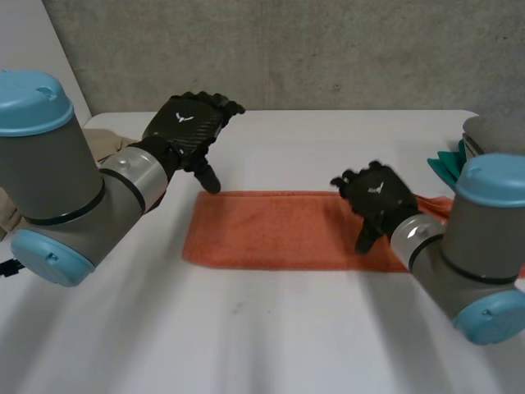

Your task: Fold the laundry.

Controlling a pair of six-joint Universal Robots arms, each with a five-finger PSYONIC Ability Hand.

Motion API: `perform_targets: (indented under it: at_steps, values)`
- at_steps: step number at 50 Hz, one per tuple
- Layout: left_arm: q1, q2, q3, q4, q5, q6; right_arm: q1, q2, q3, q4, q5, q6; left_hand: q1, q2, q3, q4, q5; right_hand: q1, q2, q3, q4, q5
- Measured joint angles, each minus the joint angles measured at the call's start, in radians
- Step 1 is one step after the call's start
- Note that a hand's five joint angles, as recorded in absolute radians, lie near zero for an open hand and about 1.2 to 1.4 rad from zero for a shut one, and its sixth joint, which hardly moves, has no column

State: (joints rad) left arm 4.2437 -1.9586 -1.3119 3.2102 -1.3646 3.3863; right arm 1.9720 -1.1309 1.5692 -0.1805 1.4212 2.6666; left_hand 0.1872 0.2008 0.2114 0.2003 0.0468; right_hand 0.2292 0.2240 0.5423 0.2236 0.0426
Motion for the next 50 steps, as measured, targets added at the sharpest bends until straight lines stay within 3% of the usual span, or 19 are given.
perform_targets:
  at_steps: [6,10,20,26,35,50]
  values:
    - [-0.022,0.011,-0.005,0.025,0.003,-0.003,-0.101,-0.067,-0.018,0.011,-0.016,0.018,0.0,0.0,0.0,0.0,0.0,0.0,0.0,0.0,0.0,0.0]
    - [-0.028,0.011,-0.01,0.034,0.005,-0.003,-0.255,-0.103,-0.04,0.048,-0.07,-0.017,0.0,0.0,0.0,0.0,0.0,0.004,0.003,0.0,0.004,0.008]
    - [-0.028,0.004,-0.011,0.043,0.007,-0.002,-0.677,-0.082,-0.092,0.238,-0.361,-0.251,0.0,0.0,0.0,0.0,0.0,0.127,0.111,0.0,0.135,0.156]
    - [-0.032,0.002,-0.011,0.047,0.007,-0.002,-0.829,-0.019,-0.087,0.291,-0.468,-0.354,0.0,0.0,0.0,0.0,0.0,0.158,0.132,0.0,0.166,0.185]
    - [-0.039,-0.003,-0.01,0.049,0.004,-0.002,-0.929,0.064,-0.05,0.29,-0.553,-0.455,0.0,0.0,0.0,0.0,0.0,0.187,0.166,0.0,0.199,0.217]
    - [-0.037,-0.007,-0.01,0.049,0.004,-0.002,-0.946,0.126,-0.047,0.203,-0.564,-0.466,0.0,0.0,0.0,0.0,0.0,0.208,0.199,0.0,0.221,0.237]
